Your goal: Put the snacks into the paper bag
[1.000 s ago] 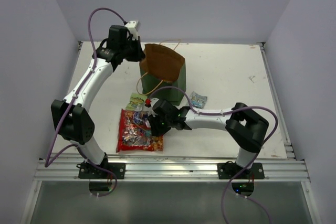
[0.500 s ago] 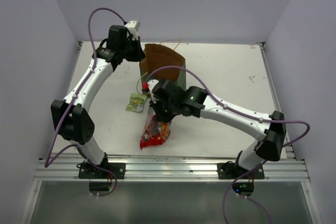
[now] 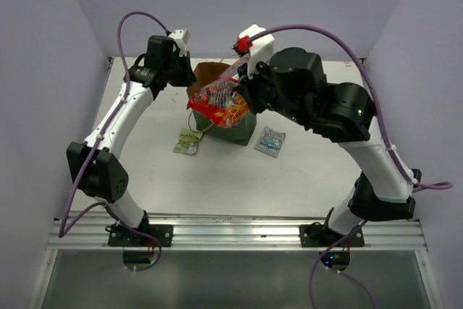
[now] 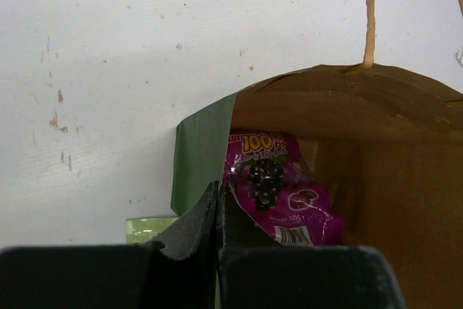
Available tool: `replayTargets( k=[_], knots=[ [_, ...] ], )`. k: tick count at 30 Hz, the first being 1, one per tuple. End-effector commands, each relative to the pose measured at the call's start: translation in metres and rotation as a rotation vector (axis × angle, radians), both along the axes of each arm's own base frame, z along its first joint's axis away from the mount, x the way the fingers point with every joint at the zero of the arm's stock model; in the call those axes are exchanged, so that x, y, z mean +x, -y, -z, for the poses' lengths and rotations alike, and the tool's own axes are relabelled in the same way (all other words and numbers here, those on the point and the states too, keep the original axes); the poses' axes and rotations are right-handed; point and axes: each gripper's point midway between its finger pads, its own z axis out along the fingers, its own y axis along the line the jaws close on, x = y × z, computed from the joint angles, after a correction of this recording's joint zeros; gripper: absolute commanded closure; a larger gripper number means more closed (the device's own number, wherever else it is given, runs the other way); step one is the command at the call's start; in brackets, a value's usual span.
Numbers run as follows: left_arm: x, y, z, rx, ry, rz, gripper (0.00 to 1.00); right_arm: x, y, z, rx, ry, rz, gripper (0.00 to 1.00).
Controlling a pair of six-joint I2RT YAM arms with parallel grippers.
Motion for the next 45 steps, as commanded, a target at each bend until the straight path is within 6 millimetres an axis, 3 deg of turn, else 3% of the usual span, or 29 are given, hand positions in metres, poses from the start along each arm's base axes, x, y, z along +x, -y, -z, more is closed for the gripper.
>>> replayTargets(
  k=[1,12,21,26,32,36,41,45],
  knots=[
    [-0.016,-0.010,-0.019,-0.019,-0.006,-0.047,1.00,0.042,0.011,-0.022,-0.030,0.184,0.158,1.00],
    [-0.032,0.003,-0.031,-0.063,-0.010,-0.041,1.00,0.100,0.020,0.003,-0.064,0.172,0.252,1.00],
    [-0.042,0.018,-0.028,-0.070,-0.019,-0.011,1.00,0.117,0.009,-0.011,-0.011,0.184,0.242,1.00],
    [-0.044,0.024,-0.030,-0.074,-0.016,0.001,1.00,0.121,0.000,-0.004,0.000,0.159,0.226,1.00],
    [-0.046,0.029,-0.035,-0.085,-0.009,0.008,1.00,0.119,-0.012,0.025,-0.011,0.051,0.212,1.00],
    [-0.048,0.031,-0.038,-0.088,-0.006,0.014,1.00,0.119,-0.008,0.054,-0.071,-0.023,0.250,1.00],
    [-0.050,0.030,-0.037,-0.089,0.000,0.010,1.00,0.133,-0.012,0.077,-0.130,-0.036,0.290,1.00],
    [-0.048,0.029,-0.041,-0.090,0.053,0.008,1.00,0.148,-0.033,0.082,-0.102,-0.019,0.280,0.80]
  ],
)
